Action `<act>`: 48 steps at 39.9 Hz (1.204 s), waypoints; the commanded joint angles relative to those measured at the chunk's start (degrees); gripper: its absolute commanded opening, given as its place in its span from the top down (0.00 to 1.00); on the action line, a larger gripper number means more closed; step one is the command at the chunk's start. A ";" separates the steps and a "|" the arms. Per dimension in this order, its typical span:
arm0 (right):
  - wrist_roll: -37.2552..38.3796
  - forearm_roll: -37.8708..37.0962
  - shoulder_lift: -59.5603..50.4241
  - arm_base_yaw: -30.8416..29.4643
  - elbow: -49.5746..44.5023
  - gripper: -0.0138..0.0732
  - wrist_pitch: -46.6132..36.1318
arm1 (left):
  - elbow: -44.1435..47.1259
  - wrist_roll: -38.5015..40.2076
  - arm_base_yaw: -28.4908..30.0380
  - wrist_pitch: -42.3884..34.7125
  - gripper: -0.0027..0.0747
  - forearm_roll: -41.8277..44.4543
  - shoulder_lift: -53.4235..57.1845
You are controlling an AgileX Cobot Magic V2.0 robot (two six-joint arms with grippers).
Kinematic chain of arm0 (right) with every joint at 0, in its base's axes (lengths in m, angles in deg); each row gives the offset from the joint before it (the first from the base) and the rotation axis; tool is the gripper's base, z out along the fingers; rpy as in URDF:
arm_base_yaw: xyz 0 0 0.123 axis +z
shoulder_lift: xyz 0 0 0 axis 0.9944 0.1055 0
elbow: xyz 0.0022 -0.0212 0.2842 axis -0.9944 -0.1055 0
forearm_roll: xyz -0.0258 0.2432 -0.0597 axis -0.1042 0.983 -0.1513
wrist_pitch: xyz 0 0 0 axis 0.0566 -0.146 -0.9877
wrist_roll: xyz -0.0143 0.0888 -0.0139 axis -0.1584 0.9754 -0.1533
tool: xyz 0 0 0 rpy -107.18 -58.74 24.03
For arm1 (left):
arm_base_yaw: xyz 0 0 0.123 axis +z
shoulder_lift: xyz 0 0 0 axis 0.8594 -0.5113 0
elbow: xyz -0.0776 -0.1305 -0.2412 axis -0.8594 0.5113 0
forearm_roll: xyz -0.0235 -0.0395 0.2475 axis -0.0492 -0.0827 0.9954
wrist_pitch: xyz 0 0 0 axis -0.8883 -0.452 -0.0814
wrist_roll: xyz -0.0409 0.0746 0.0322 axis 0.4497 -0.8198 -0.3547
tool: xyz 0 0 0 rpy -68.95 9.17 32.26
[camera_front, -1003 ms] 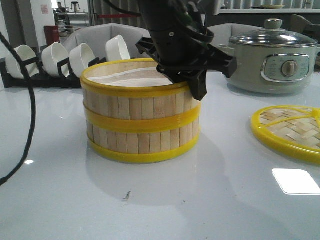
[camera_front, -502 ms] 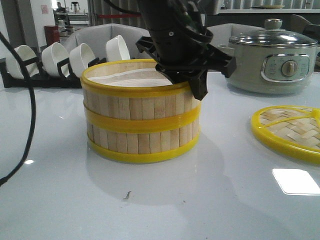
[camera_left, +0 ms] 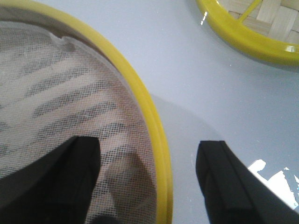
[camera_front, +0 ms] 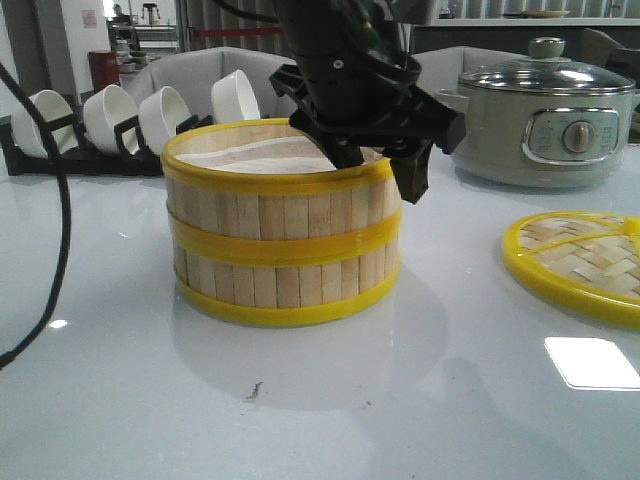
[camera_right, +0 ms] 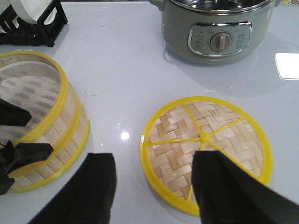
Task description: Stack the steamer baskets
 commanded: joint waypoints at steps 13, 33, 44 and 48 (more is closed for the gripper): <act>-0.47 -0.47 -0.36 0.10 1.98 0.29 -4.23 | -13.72 0.20 4.84 7.93 0.38 0.80 9.94; -0.47 -0.47 -0.36 0.10 1.98 0.29 -5.18 | -12.53 1.87 28.80 11.76 0.38 0.80 29.84; -0.47 -0.47 -0.36 0.10 1.98 0.29 -5.32 | -2.10 2.43 32.99 8.36 0.38 2.06 42.86; -0.47 -0.47 -0.36 0.10 1.98 0.29 -5.32 | 3.78 3.80 32.99 6.16 0.38 3.04 48.23</act>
